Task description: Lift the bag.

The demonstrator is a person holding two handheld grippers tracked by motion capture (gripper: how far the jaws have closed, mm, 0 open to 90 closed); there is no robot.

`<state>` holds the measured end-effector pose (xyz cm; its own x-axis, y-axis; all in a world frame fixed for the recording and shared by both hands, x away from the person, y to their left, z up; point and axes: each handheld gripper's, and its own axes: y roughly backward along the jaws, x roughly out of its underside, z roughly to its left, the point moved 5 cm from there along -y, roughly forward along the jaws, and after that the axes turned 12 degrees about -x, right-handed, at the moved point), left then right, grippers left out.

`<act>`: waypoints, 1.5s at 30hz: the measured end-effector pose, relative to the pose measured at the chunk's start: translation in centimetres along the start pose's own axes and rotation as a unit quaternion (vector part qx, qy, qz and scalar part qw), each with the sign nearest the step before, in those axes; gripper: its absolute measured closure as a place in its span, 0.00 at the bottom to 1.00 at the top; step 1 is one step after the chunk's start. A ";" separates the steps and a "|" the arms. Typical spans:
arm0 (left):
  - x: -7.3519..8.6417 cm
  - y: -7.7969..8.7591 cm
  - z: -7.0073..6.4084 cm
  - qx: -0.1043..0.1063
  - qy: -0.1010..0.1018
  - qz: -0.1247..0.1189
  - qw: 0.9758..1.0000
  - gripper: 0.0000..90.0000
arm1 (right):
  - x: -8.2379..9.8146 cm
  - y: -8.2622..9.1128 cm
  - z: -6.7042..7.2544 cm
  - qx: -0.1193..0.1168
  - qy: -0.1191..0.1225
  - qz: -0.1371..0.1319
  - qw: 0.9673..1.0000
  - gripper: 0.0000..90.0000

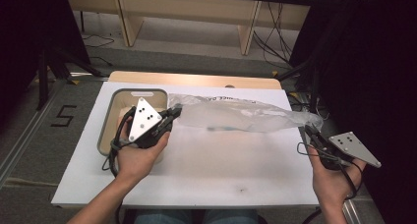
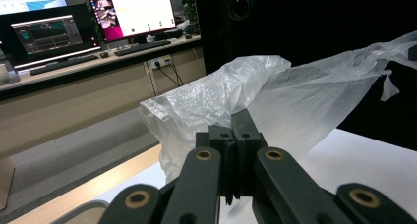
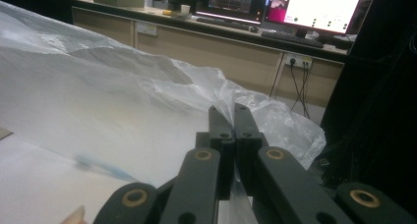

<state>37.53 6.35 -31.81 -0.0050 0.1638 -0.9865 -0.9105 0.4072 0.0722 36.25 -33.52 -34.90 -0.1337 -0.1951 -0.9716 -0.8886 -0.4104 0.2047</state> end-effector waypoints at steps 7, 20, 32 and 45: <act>-0.6 0.3 0.0 0.000 0.002 -0.009 1.000 0.99 | -0.6 0.2 0.0 0.001 0.003 -0.008 1.000 1.00; -1.2 0.5 0.1 0.002 0.008 -0.018 1.000 0.99 | -2.0 0.5 0.2 0.003 0.009 -0.027 1.000 1.00; -1.6 0.4 0.5 -0.003 0.011 -0.022 1.000 0.99 | -2.8 0.6 0.2 0.005 0.013 -0.038 0.999 1.00; -2.4 0.2 0.7 -0.005 0.011 -0.030 0.999 0.99 | -4.0 0.7 0.0 0.009 0.016 -0.053 0.998 1.00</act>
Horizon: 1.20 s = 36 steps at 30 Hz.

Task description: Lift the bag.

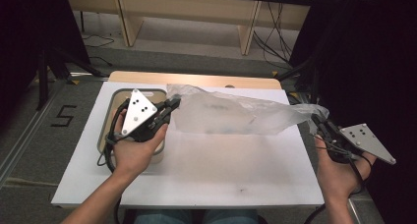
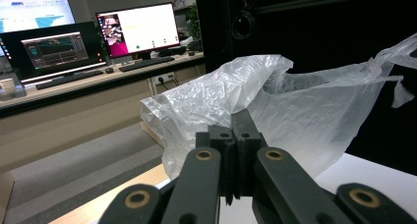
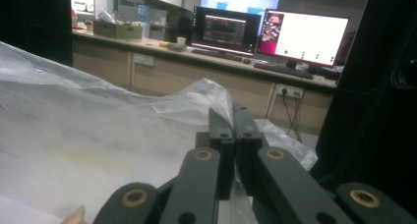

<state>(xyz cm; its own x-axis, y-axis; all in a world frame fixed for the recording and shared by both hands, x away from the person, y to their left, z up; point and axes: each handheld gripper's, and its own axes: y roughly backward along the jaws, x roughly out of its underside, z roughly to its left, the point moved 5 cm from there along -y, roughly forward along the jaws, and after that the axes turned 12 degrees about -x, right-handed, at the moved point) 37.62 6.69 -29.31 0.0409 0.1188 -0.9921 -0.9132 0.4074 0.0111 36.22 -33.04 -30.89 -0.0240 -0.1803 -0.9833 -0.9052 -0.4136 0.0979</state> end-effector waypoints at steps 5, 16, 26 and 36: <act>-0.2 0.0 0.1 -0.001 0.001 -0.003 1.000 0.99 | -0.2 0.0 0.0 0.000 0.002 -0.003 1.000 1.00; -1.3 -0.1 0.0 -0.001 0.000 -0.015 1.000 0.99 | -1.1 0.1 -0.3 0.007 0.004 -0.017 1.000 1.00; -0.8 -1.7 0.3 -0.010 -0.002 -0.001 1.000 0.99 | -0.5 -0.7 -0.5 0.004 -0.002 -0.007 1.000 1.00; 1.9 -4.5 1.0 -0.028 -0.012 0.047 0.998 0.99 | 1.9 -2.8 -0.5 -0.004 -0.017 0.026 1.000 1.00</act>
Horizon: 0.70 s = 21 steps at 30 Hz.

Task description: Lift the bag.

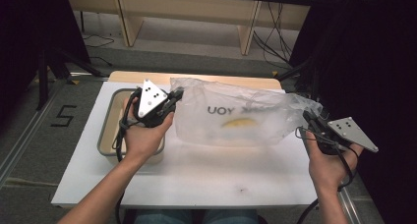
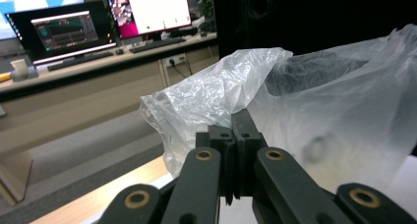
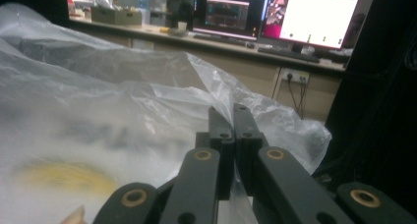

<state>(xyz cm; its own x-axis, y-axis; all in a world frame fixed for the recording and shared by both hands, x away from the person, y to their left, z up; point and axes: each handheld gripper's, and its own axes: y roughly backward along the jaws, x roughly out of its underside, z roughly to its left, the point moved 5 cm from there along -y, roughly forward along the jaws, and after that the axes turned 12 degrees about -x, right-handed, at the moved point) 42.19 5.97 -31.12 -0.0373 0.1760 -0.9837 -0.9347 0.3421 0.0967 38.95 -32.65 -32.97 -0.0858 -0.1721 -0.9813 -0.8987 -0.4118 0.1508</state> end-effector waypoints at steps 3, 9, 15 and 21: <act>0.6 -0.7 0.1 -0.002 0.000 0.014 1.000 0.99 | 0.8 -0.9 -0.1 -0.003 -0.005 0.013 1.000 1.00; 2.4 -2.9 0.4 -0.009 -0.002 0.053 0.999 0.99 | 2.1 -2.2 -0.3 -0.007 -0.015 0.035 0.999 1.00; 3.9 -4.7 0.5 -0.017 -0.009 0.086 0.996 0.99 | 3.9 -4.0 -0.4 -0.013 -0.029 0.063 0.998 1.00; 5.6 -6.1 0.6 -0.020 -0.006 0.119 0.993 0.99 | 5.7 -5.2 -0.5 -0.017 -0.040 0.090 0.995 1.00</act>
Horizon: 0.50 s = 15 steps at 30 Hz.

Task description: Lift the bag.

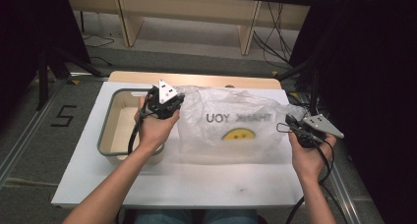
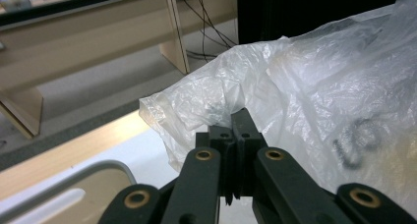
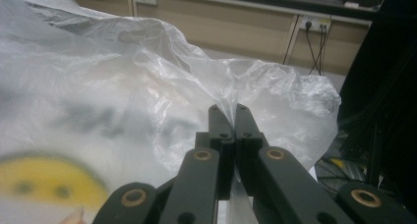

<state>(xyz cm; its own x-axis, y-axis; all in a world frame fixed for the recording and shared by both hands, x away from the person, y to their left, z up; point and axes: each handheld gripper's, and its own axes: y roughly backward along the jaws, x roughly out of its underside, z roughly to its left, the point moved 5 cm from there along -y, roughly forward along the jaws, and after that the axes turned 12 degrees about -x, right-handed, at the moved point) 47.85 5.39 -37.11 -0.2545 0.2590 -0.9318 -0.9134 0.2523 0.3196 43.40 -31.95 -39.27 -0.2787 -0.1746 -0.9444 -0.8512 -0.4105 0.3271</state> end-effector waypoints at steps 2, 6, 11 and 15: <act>0.4 -0.4 0.0 -0.001 -0.001 0.007 1.000 0.99 | 0.5 -0.4 -0.1 0.000 -0.003 0.006 1.000 1.00; 0.9 -1.0 -0.1 0.000 -0.001 0.019 1.000 0.99 | 1.3 -1.0 -0.2 -0.001 -0.009 0.018 1.000 1.00; 1.4 -1.7 -0.2 -0.001 0.000 0.031 1.000 0.99 | 2.1 -1.8 -0.2 -0.004 -0.020 0.027 0.999 1.00; 1.7 -2.1 -0.3 0.000 -0.002 0.040 0.999 0.99 | 2.4 -2.1 -0.2 -0.006 -0.023 0.031 0.999 1.00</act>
<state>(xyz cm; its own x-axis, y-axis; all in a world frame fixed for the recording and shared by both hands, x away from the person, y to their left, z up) 49.23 5.01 -39.38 -0.3249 0.2812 -0.9030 -0.8902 0.2313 0.3924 44.62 -31.63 -42.23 -0.3515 -0.1584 -0.9227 -0.8262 -0.4111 0.3853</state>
